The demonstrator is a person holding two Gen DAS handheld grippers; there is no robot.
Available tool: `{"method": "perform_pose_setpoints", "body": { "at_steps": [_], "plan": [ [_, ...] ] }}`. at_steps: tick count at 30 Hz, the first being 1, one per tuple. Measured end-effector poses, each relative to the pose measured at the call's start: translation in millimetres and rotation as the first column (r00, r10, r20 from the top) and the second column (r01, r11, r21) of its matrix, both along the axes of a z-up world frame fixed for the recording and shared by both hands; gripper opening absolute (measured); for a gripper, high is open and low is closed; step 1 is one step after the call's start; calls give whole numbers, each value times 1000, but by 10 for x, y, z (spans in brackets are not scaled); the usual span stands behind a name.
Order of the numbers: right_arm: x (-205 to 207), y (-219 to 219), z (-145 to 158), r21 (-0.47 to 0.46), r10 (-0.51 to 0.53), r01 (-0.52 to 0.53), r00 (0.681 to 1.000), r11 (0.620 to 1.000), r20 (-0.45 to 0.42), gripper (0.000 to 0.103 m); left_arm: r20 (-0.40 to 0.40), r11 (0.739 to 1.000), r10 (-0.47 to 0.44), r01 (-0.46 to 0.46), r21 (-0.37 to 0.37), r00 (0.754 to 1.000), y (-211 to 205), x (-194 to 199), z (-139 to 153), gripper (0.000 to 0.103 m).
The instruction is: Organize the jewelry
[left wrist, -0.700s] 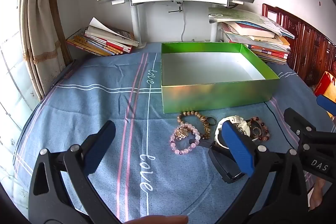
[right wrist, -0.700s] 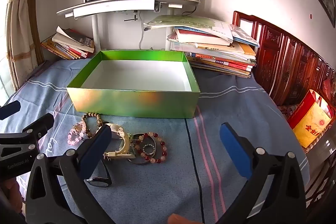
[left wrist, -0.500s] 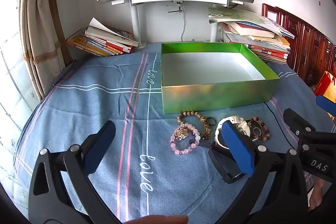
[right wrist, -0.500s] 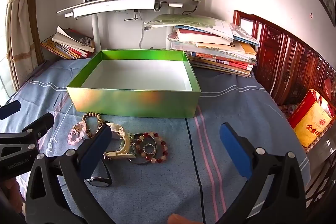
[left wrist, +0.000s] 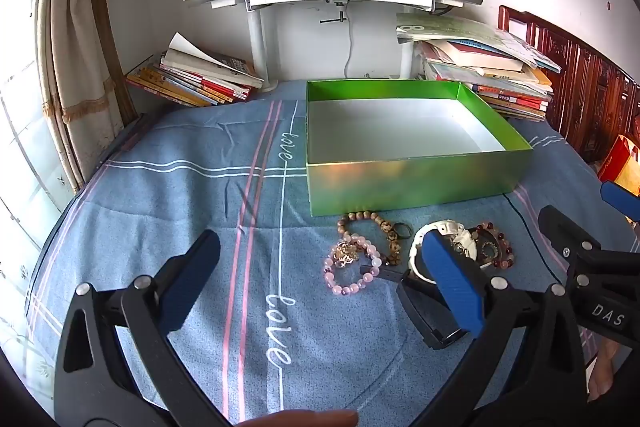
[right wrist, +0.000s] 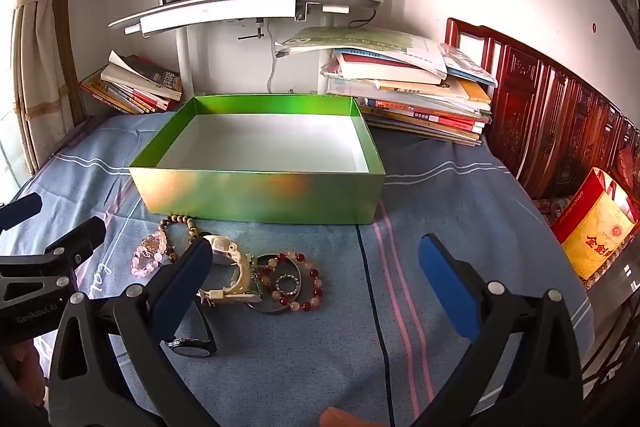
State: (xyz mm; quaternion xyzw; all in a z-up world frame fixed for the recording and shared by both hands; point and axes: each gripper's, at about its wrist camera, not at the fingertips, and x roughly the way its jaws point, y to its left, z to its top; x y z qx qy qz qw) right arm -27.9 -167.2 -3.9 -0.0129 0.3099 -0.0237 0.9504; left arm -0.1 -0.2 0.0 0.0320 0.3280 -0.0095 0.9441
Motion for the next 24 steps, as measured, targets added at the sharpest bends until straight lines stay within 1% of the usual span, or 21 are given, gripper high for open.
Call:
{"method": "perform_pose_setpoints", "body": {
  "at_steps": [10,11,24],
  "plan": [
    [-25,7,-12,5,2,-2,1000,1000,-3,101,-4,1000,2,-2,-1,1000,6,-1,-1,100],
    [-28,12,-13,5,3,-3,1000,1000,-2,101,-5,1000,2,-2,-2,1000,20,9,-55,100],
    [-18,22,-17,8,4,-4,1000,1000,-7,100,-7,1000,1,-1,-1,1000,11,6,-53,100]
  ]
}}
